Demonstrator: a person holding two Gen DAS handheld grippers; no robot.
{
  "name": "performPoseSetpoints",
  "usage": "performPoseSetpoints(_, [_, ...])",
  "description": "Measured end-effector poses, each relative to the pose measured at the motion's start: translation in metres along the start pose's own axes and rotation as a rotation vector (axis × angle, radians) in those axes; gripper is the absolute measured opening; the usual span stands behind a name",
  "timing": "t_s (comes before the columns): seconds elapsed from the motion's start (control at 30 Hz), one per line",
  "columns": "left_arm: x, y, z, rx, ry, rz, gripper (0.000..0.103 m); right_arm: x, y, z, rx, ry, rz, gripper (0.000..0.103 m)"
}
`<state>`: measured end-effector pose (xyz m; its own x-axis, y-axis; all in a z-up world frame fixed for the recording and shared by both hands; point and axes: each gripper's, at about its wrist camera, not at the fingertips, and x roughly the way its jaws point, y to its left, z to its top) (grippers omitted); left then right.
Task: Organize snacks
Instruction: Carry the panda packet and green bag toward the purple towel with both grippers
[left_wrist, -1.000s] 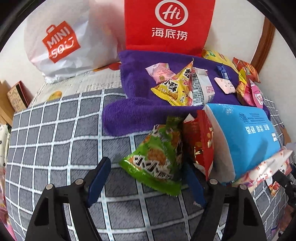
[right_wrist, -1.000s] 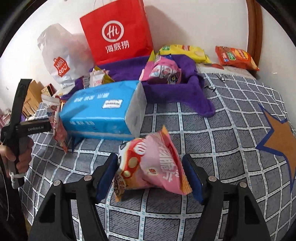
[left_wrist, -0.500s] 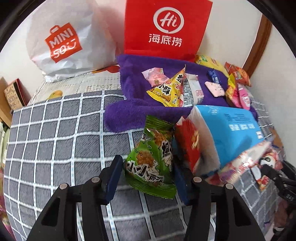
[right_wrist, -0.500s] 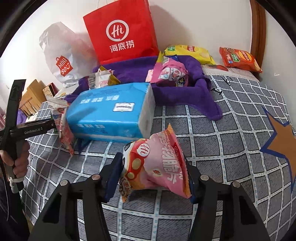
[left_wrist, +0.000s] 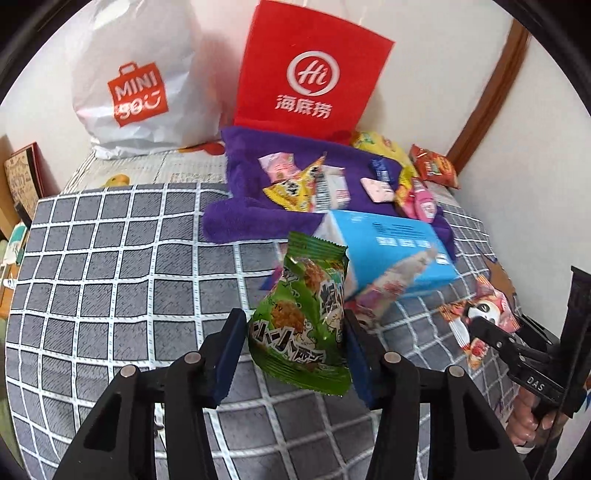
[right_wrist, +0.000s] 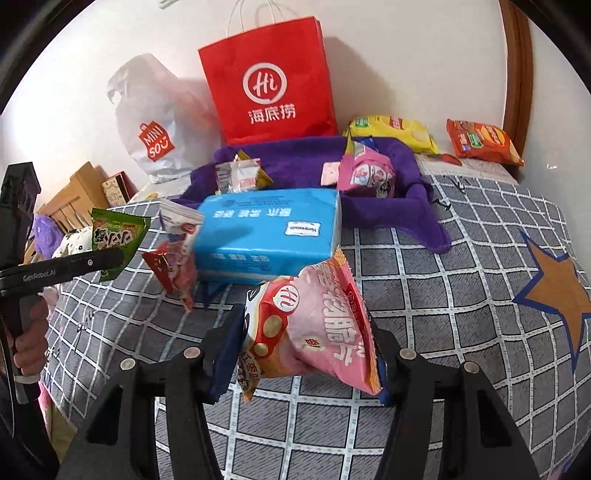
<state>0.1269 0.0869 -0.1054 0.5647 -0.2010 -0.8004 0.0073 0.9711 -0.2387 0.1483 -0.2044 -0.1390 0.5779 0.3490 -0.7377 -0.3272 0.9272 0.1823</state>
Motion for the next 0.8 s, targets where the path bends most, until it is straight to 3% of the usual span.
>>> performPoseSetpoints(0.57, [-0.045,-0.047,-0.013,0.068,-0.059,-0.04,0.049,-0.048,0.002,-0.005,0.009,-0.062,-0.016,0.058])
performPoseSetpoints(0.67, [-0.052,-0.054,-0.014,0.077,-0.068,-0.055,0.043,-0.055,0.002,-0.003,0.015,-0.07,-0.018,0.058])
performPoseSetpoints(0.8, [-0.055,-0.061,-0.014,0.093,-0.077,-0.058,0.043,-0.064,0.002,0.0,0.018,-0.09,-0.013,0.058])
